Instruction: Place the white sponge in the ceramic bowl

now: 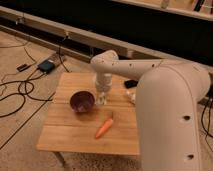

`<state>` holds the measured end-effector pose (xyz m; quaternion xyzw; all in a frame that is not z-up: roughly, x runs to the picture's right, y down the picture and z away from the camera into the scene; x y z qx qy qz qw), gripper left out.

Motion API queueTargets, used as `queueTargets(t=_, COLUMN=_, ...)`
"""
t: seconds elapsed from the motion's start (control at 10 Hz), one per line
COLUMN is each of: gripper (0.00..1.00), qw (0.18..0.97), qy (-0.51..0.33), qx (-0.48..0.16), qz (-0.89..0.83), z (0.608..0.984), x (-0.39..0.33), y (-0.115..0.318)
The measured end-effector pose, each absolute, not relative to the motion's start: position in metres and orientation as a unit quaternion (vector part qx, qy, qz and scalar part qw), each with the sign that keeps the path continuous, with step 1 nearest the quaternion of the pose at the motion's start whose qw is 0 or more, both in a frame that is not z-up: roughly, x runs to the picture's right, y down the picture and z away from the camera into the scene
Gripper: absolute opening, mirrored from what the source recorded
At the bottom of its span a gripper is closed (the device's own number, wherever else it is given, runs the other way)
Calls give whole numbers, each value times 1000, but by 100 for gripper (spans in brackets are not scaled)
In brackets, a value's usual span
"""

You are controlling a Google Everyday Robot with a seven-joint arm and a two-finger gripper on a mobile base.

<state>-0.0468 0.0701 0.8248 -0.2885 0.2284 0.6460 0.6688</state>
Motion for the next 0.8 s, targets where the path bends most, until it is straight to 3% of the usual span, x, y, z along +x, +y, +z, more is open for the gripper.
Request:
queueTargets(t=0.6, gripper=0, qw=706, qy=216, qx=-309, qz=600, z=861, x=-102, y=73)
queueTargets(t=0.8, gripper=12, qw=716, qy=211, qx=-306, qz=591, z=880, x=-111, y=67)
